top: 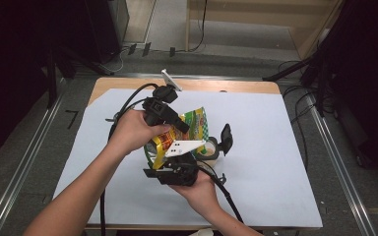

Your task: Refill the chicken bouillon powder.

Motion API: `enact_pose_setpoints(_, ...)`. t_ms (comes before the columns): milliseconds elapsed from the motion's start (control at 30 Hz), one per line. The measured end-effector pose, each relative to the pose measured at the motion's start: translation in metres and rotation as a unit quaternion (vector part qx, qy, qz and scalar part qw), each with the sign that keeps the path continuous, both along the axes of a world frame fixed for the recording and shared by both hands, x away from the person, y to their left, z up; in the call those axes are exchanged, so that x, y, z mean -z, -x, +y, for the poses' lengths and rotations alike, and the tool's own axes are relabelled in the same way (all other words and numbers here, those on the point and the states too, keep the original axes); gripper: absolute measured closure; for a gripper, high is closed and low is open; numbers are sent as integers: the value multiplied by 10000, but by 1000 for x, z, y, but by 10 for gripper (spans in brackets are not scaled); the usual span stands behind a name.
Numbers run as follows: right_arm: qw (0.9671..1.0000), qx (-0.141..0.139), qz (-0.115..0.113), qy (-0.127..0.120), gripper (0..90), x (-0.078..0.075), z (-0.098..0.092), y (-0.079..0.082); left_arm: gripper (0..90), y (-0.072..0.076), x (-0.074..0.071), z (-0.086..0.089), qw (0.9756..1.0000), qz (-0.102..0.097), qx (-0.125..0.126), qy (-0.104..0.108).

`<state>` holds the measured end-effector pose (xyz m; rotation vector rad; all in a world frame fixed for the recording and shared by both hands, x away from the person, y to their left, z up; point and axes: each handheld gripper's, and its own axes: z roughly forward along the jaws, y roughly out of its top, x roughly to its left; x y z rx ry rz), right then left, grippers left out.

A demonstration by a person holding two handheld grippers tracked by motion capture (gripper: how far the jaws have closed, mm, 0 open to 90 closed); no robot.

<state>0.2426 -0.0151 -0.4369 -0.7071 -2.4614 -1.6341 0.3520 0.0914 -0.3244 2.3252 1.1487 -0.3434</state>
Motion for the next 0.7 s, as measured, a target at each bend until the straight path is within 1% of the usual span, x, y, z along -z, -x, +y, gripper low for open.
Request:
enact_pose_setpoints(100,10000,6,3,-15,711,0,0,0,813,1,-1,-1,10000,-55,23,-27)
enact_pose_setpoints(300,10000,-3,12,-25,712,0,0,0,811,0,0,-1,10000,-6,-9,-19)
enact_pose_setpoints(567,10000,21,2,-21,712,1,-1,0,811,0,0,-2,10000,-37,-9,-32)
enact_pose_setpoints(700,10000,25,-4,-45,713,0,-1,-1,811,0,-2,-2,10000,-21,-27,-23)
